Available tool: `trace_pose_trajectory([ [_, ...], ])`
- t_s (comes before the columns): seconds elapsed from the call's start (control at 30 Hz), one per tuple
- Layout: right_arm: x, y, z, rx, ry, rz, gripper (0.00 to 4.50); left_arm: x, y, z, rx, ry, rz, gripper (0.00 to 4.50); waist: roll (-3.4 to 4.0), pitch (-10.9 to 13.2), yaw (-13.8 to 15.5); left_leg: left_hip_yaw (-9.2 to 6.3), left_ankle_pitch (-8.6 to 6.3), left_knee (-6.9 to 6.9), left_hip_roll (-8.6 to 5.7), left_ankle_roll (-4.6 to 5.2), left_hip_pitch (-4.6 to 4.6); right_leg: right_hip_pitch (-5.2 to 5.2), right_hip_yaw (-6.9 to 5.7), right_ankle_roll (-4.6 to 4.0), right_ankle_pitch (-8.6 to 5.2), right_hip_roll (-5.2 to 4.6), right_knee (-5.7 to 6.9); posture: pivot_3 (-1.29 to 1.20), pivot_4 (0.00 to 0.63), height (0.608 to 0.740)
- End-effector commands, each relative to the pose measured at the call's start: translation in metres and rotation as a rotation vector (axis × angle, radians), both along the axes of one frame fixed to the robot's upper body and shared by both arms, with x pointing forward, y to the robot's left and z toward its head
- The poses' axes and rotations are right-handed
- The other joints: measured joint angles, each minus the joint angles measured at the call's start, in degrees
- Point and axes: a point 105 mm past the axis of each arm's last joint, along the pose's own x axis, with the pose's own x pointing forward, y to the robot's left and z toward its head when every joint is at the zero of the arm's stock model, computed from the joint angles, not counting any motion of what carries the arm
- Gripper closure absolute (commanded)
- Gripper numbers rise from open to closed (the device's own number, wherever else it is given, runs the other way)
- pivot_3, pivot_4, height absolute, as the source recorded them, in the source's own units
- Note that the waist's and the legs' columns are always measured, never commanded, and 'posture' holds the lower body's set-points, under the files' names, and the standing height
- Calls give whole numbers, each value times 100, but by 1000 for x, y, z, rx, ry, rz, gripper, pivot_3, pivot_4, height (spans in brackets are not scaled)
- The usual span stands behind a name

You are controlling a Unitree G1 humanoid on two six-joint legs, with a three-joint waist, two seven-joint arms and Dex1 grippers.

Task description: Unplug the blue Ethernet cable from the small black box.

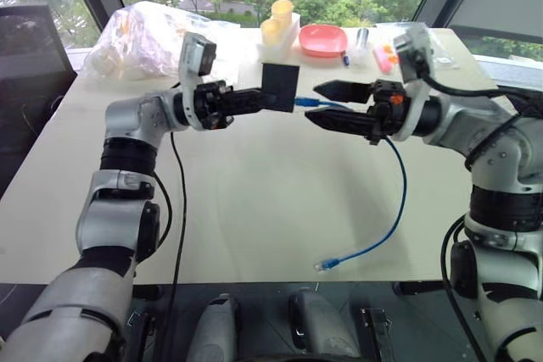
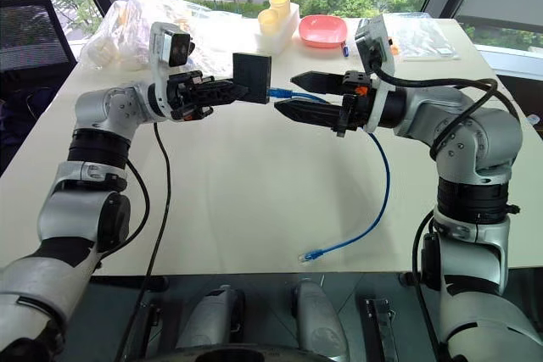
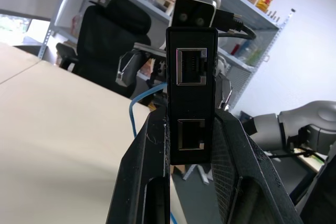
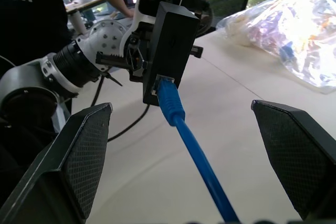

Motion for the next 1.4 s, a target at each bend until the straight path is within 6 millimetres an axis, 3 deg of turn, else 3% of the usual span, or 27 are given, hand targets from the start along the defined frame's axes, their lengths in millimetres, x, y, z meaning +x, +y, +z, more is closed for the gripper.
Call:
trace_pose_trajectory([
  [0.03,-4,3,11,35,-22,27,66,-6,0,7,0,-50,-22,4045,0,0,-2,-1,0,0,0,0,0,0,0,0,0,0,0,0,150,735],
  [0.53,1,13,8,63,2,15,66,-7,0,9,1,-62,-22,4045,0,0,3,0,0,3,0,0,-1,0,0,0,0,0,1,0,150,735],
  [0.63,2,13,8,68,2,10,1291,-7,0,7,5,-63,-23,4045,0,0,2,0,0,3,0,0,-1,0,0,0,0,0,1,0,150,735],
  [0.77,2,14,8,76,8,10,3319,-7,0,6,5,-61,-22,4045,0,0,-6,-1,0,3,1,0,-1,0,0,0,0,1,1,0,150,735],
  [0.87,1,14,7,75,10,10,4462,-8,0,7,5,-61,-24,4045,0,0,2,-1,0,5,1,0,-1,0,0,0,0,0,1,0,150,735],
  [1.4,-3,19,-2,36,11,29,4462,-11,-4,3,37,-106,-17,4045,0,0,2,-1,-4,15,2,6,-4,0,0,0,0,0,2,0,150,735],
])
